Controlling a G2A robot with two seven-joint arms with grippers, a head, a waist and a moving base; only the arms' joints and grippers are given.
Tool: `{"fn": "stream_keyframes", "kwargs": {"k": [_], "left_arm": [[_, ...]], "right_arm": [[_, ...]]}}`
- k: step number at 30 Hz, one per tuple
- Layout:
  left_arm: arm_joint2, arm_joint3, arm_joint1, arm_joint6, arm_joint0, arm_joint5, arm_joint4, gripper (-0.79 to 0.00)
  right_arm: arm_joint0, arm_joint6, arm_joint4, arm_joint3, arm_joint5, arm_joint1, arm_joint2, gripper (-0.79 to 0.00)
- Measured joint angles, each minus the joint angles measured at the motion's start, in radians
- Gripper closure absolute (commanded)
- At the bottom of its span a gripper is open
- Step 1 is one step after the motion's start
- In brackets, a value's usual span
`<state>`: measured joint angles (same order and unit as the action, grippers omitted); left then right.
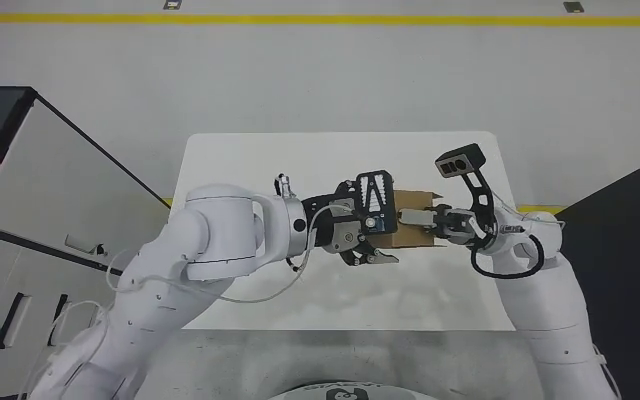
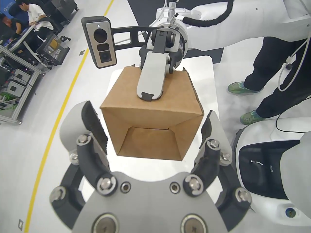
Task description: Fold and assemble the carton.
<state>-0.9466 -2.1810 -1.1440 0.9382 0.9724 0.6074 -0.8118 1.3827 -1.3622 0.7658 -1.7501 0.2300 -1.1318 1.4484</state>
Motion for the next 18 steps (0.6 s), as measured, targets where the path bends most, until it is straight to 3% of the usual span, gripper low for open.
{"fn": "stream_keyframes", "kwargs": {"k": [18], "left_arm": [[0.006, -0.005, 0.011, 0.024, -0.009, -0.017, 0.039, -0.785]], "right_arm": [[0.010, 0.018, 0.001, -0.016, 0.018, 0.007, -0.007, 0.000]]}}
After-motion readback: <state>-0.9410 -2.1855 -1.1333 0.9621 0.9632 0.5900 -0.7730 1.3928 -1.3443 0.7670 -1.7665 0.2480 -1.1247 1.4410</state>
